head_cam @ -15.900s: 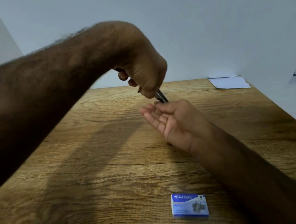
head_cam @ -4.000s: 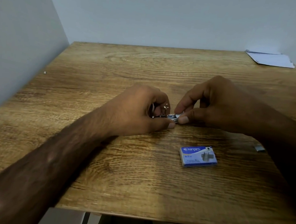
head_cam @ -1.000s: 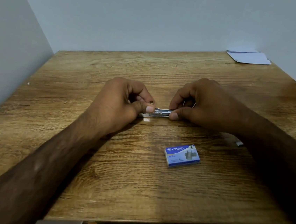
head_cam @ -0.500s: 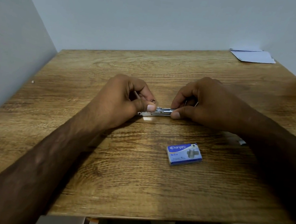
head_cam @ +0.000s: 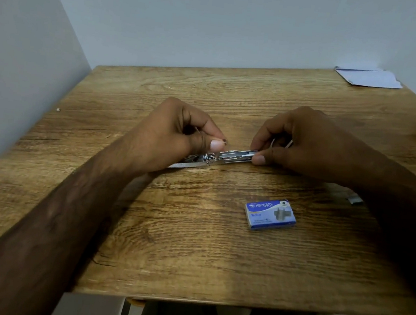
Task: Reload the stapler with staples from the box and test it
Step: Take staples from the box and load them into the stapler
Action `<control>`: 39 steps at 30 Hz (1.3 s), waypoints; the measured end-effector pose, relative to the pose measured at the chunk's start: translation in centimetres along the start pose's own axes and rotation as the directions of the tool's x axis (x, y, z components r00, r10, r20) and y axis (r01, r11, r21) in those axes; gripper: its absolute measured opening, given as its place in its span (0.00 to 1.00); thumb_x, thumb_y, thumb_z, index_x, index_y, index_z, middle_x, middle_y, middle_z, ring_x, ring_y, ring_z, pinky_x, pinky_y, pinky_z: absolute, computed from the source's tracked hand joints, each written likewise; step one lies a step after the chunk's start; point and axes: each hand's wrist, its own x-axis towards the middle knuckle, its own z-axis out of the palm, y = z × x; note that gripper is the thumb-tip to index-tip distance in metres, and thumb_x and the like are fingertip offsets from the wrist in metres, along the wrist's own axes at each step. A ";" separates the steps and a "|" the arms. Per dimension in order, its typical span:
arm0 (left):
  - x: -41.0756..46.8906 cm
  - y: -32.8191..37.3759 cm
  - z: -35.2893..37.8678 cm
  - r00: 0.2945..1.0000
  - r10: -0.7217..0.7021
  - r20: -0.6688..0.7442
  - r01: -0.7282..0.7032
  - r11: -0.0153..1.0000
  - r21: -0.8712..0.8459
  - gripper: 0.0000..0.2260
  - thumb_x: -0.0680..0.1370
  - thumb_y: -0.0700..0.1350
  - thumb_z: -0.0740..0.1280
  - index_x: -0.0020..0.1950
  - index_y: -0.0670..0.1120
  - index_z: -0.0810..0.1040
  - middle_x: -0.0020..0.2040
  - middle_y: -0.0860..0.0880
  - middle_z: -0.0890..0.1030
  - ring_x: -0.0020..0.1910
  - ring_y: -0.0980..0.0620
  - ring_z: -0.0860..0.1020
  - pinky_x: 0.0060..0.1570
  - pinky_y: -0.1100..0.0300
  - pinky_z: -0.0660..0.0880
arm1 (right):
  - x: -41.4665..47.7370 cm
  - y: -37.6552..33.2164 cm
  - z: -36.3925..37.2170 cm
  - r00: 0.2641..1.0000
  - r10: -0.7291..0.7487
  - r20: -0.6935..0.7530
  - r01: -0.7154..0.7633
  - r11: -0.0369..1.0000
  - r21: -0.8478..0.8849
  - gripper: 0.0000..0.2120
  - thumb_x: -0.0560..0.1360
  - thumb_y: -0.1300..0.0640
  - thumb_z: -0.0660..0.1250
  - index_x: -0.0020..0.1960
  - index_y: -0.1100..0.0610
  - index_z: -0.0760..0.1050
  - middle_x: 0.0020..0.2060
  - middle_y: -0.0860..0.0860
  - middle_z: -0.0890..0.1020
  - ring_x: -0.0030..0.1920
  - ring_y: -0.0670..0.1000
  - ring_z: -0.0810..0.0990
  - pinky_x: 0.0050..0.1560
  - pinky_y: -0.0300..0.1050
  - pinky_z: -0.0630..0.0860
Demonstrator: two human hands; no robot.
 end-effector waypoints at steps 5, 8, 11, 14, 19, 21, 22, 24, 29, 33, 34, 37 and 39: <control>-0.1 0.0 -0.1 1.000 0.009 -0.012 -0.009 1.000 0.027 0.03 0.75 0.40 0.75 0.48 0.42 0.88 0.45 0.42 0.88 0.43 0.42 0.85 0.46 0.49 0.82 | -0.1 -0.2 -0.1 1.000 0.001 0.000 -0.001 1.000 0.012 0.05 0.68 0.49 0.80 0.42 0.45 0.85 0.35 0.33 0.84 0.37 0.38 0.82 0.36 0.32 0.71; -0.1 -0.1 -0.3 0.999 0.031 -0.036 -0.029 0.998 0.054 0.03 0.75 0.40 0.75 0.48 0.42 0.88 0.45 0.45 0.88 0.45 0.43 0.86 0.48 0.50 0.82 | -0.2 -0.4 -0.3 1.000 0.005 -0.007 -0.005 1.000 0.012 0.05 0.67 0.49 0.80 0.42 0.45 0.86 0.35 0.37 0.85 0.38 0.40 0.82 0.38 0.37 0.73; 0.0 -0.1 0.3 0.999 0.045 -0.030 -0.042 0.994 0.099 0.02 0.75 0.41 0.76 0.45 0.47 0.88 0.43 0.49 0.88 0.41 0.51 0.85 0.42 0.58 0.80 | -0.2 -0.5 -0.1 1.000 0.004 -0.011 -0.004 1.000 0.009 0.06 0.67 0.48 0.80 0.42 0.45 0.86 0.36 0.36 0.85 0.39 0.40 0.83 0.39 0.39 0.75; 0.2 0.0 0.7 0.998 0.058 -0.034 -0.052 0.986 0.159 0.06 0.74 0.43 0.75 0.41 0.54 0.85 0.41 0.52 0.88 0.37 0.54 0.83 0.39 0.58 0.78 | -0.2 -0.6 0.1 1.000 -0.003 -0.020 0.003 1.000 0.005 0.05 0.67 0.49 0.80 0.42 0.45 0.86 0.36 0.34 0.84 0.39 0.41 0.82 0.38 0.39 0.73; 0.2 0.2 0.9 0.998 0.041 -0.050 -0.033 0.988 0.153 0.06 0.72 0.44 0.75 0.39 0.56 0.85 0.39 0.53 0.87 0.33 0.56 0.79 0.36 0.57 0.76 | -0.2 -0.4 0.0 1.000 -0.006 -0.016 0.007 1.000 0.015 0.05 0.67 0.50 0.80 0.42 0.45 0.86 0.37 0.34 0.84 0.39 0.39 0.82 0.38 0.37 0.71; 0.2 0.3 1.1 0.998 0.037 -0.053 -0.029 0.989 0.146 0.06 0.73 0.43 0.76 0.39 0.54 0.85 0.39 0.52 0.87 0.32 0.52 0.78 0.34 0.55 0.75 | -0.2 -0.5 0.0 1.000 -0.013 -0.019 0.013 1.000 0.013 0.05 0.67 0.50 0.80 0.41 0.45 0.86 0.37 0.34 0.84 0.39 0.39 0.82 0.38 0.38 0.72; 0.2 0.3 1.2 0.998 0.032 -0.059 -0.024 0.989 0.147 0.06 0.73 0.42 0.76 0.40 0.53 0.86 0.39 0.51 0.87 0.32 0.48 0.79 0.34 0.52 0.76 | -0.2 -0.5 0.0 1.000 -0.017 -0.020 0.017 1.000 0.012 0.05 0.67 0.50 0.80 0.41 0.45 0.86 0.37 0.34 0.84 0.39 0.40 0.82 0.38 0.38 0.72; 0.2 0.4 1.2 0.998 0.024 -0.060 -0.014 0.987 0.159 0.06 0.74 0.41 0.76 0.40 0.53 0.86 0.40 0.50 0.88 0.34 0.40 0.80 0.35 0.47 0.78 | -0.2 -0.5 0.1 1.000 -0.020 -0.021 0.020 1.000 0.012 0.05 0.67 0.51 0.80 0.41 0.45 0.86 0.36 0.34 0.84 0.38 0.39 0.82 0.37 0.37 0.71; 0.4 0.5 1.1 0.998 0.027 -0.051 -0.015 0.975 0.222 0.07 0.74 0.42 0.76 0.39 0.54 0.85 0.36 0.50 0.86 0.31 0.54 0.77 0.33 0.53 0.77 | -0.2 -0.4 0.1 1.000 -0.004 -0.022 0.004 1.000 0.023 0.05 0.67 0.50 0.80 0.41 0.45 0.86 0.34 0.35 0.84 0.37 0.37 0.82 0.37 0.36 0.70; 0.5 0.7 1.2 0.998 0.028 -0.051 -0.014 0.965 0.261 0.08 0.74 0.43 0.76 0.38 0.55 0.84 0.34 0.52 0.85 0.30 0.55 0.76 0.34 0.56 0.75 | -0.2 -0.6 -0.1 1.000 0.007 -0.005 -0.007 1.000 0.026 0.05 0.67 0.50 0.80 0.42 0.45 0.86 0.34 0.36 0.84 0.38 0.38 0.82 0.38 0.38 0.71; 0.5 0.7 1.2 0.998 0.025 -0.051 -0.011 0.963 0.268 0.08 0.74 0.43 0.76 0.38 0.55 0.84 0.34 0.52 0.85 0.30 0.55 0.76 0.34 0.55 0.75 | -0.2 -0.6 -0.1 1.000 0.007 -0.003 -0.007 1.000 0.023 0.05 0.67 0.50 0.80 0.42 0.45 0.86 0.35 0.36 0.84 0.38 0.37 0.82 0.38 0.37 0.71; 0.5 0.7 1.3 0.998 0.022 -0.052 -0.006 0.958 0.287 0.08 0.74 0.44 0.76 0.38 0.56 0.84 0.34 0.53 0.85 0.31 0.53 0.78 0.34 0.55 0.76 | -0.2 -0.7 -0.1 1.000 0.008 -0.008 -0.008 1.000 0.019 0.05 0.67 0.51 0.80 0.42 0.46 0.86 0.33 0.41 0.85 0.38 0.39 0.82 0.38 0.38 0.72; 0.5 0.8 1.3 0.999 0.022 -0.049 -0.006 0.957 0.291 0.08 0.74 0.43 0.76 0.39 0.55 0.84 0.34 0.55 0.84 0.31 0.54 0.77 0.35 0.57 0.75 | -0.2 -0.8 0.0 1.000 0.011 -0.007 -0.011 1.000 0.022 0.05 0.67 0.51 0.80 0.42 0.46 0.86 0.34 0.41 0.85 0.38 0.39 0.82 0.38 0.38 0.72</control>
